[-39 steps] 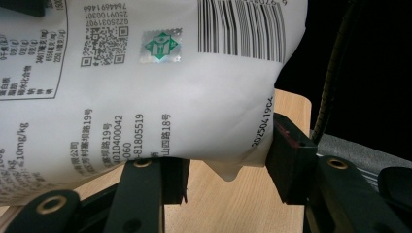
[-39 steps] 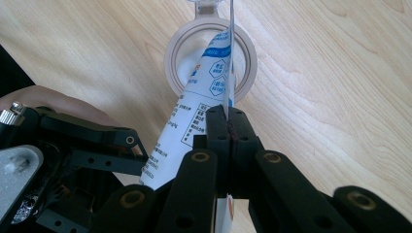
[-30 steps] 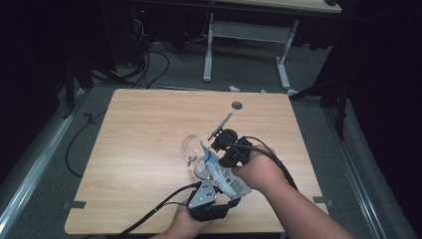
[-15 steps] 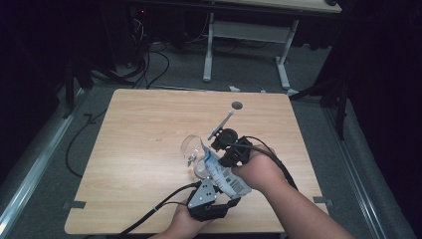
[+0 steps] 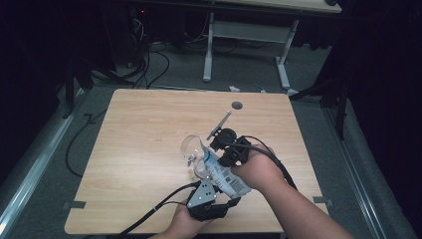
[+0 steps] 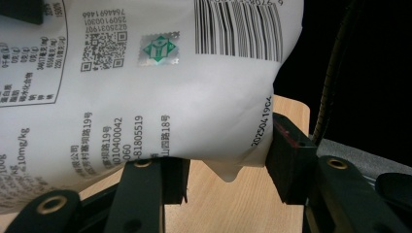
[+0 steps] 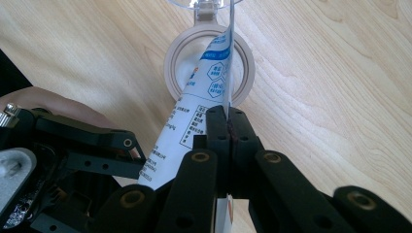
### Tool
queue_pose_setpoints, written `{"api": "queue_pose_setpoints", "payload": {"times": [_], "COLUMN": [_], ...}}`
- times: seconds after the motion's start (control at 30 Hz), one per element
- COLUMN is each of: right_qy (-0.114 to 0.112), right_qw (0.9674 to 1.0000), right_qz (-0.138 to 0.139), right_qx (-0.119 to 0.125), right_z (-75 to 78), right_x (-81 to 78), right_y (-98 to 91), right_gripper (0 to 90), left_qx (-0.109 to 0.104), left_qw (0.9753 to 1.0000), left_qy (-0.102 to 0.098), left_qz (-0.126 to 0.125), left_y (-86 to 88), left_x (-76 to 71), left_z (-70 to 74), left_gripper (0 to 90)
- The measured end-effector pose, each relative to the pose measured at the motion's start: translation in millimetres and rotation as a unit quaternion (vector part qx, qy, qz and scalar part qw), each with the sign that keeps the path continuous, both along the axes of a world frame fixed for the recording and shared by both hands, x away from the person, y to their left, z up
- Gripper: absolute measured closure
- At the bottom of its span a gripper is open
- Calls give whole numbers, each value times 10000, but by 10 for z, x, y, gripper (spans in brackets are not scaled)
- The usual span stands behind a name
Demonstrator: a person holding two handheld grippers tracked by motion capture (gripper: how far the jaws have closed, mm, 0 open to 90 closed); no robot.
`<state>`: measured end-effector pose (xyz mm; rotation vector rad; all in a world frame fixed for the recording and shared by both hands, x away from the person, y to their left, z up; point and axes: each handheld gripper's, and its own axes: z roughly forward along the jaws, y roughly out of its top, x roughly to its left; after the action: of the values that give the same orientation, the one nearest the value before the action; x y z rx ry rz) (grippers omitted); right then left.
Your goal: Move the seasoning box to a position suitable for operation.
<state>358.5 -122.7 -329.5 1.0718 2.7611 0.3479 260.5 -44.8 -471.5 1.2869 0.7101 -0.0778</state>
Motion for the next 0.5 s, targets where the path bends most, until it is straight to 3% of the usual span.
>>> {"api": "queue_pose_setpoints", "payload": {"times": [0.5], "right_qy": [-16], "right_qw": [10000], "right_qz": [-6], "right_qx": [-52], "right_z": [16], "right_x": [11], "right_y": [22], "right_gripper": [900], "left_qx": [-50], "left_qw": [10000], "left_qy": [9], "left_qz": [3], "left_y": [7], "left_x": [7], "left_z": [18], "left_gripper": [557]}}
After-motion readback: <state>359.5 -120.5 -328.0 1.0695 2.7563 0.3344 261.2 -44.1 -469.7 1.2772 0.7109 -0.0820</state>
